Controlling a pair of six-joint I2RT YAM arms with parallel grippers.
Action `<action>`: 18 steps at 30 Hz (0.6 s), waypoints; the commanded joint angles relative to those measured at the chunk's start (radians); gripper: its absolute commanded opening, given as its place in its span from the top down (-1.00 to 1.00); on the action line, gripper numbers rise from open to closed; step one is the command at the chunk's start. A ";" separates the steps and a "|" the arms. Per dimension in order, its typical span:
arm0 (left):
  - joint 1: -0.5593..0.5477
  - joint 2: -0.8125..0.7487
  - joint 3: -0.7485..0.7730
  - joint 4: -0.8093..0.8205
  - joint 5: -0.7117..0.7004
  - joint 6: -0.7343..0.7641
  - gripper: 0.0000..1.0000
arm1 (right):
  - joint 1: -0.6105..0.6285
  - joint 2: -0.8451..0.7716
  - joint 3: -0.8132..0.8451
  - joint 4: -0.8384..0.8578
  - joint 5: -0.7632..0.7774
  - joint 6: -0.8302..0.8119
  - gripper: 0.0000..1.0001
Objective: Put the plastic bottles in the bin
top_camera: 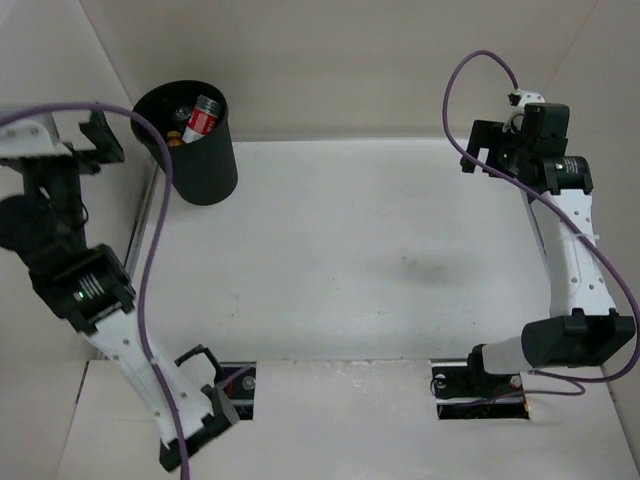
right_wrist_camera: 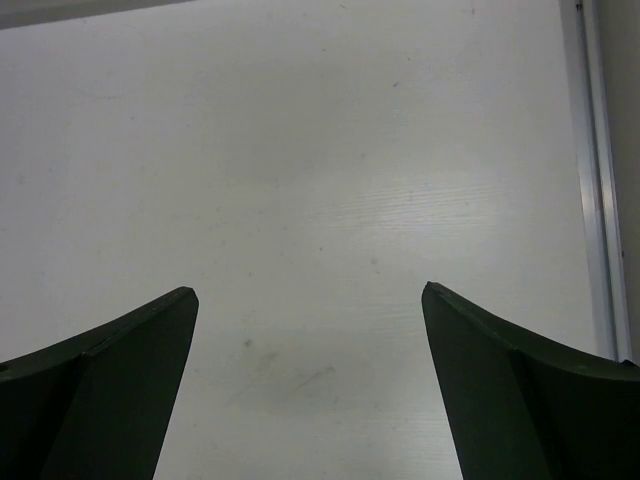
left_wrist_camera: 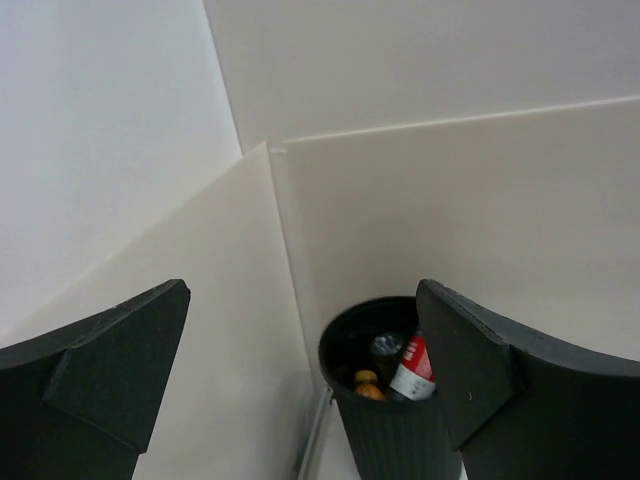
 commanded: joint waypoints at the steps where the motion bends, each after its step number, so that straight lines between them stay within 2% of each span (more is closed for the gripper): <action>1: 0.017 -0.120 -0.164 -0.104 0.113 0.004 -1.00 | 0.073 -0.056 0.021 0.001 0.099 -0.033 -1.00; 4: 0.020 -0.249 -0.323 -0.153 0.147 -0.002 -1.00 | 0.133 -0.082 -0.011 0.012 0.133 -0.042 -1.00; 8: 0.018 -0.347 -0.439 -0.228 0.136 -0.002 -1.00 | 0.187 -0.116 -0.059 0.036 0.133 -0.049 -1.00; 15: 0.054 -0.379 -0.473 -0.268 0.102 -0.020 -1.00 | 0.271 -0.138 -0.071 0.064 0.108 -0.154 -1.00; 18: 0.061 -0.384 -0.477 -0.261 0.089 -0.042 -1.00 | 0.274 -0.121 -0.062 0.063 0.102 -0.142 -1.00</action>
